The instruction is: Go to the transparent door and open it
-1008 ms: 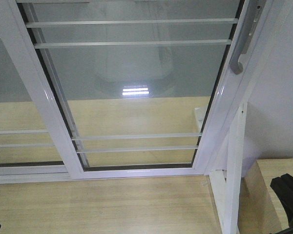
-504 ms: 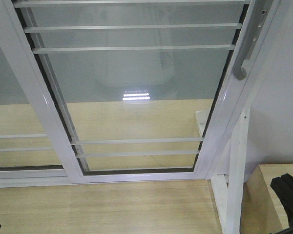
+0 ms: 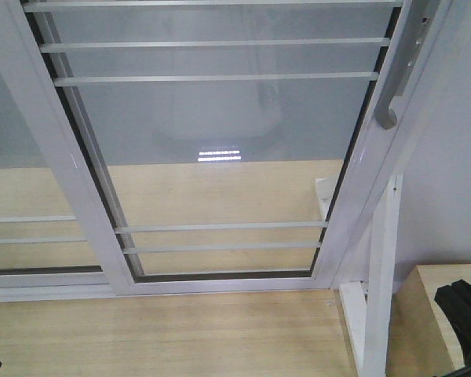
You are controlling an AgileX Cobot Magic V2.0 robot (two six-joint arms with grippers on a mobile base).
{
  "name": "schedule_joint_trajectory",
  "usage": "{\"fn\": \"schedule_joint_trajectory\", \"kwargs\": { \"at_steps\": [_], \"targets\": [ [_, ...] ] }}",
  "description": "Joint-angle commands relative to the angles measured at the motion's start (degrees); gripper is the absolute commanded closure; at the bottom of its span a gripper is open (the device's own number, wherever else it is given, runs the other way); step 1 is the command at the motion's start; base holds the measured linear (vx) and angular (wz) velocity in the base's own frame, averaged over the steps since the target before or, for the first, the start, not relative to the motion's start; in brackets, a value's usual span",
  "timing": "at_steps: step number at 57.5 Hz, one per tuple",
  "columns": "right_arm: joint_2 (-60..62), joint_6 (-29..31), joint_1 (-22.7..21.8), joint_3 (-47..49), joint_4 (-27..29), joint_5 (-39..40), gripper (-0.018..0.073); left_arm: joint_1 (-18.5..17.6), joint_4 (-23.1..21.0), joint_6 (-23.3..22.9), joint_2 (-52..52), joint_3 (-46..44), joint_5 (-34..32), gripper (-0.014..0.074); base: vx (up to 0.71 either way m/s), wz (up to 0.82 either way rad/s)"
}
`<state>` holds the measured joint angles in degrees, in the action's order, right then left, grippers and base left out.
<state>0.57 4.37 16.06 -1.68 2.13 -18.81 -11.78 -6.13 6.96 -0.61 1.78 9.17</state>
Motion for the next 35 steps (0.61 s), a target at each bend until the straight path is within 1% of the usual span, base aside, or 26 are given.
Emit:
{"fn": "schedule_joint_trajectory", "kwargs": {
  "at_steps": [1,35],
  "targets": [
    [0.70,0.56,-0.19,-0.27,-0.22,4.54,0.0565,-0.21,-0.17,-0.38,-0.86,0.53,-5.13,0.0603,0.00,0.00],
    [0.70,0.81,-0.19,-0.27,-0.58,4.54,0.0565,-0.21,-0.17,-0.38,-0.86,0.53,-5.13,0.0603,0.00,0.00]
  ]
}}
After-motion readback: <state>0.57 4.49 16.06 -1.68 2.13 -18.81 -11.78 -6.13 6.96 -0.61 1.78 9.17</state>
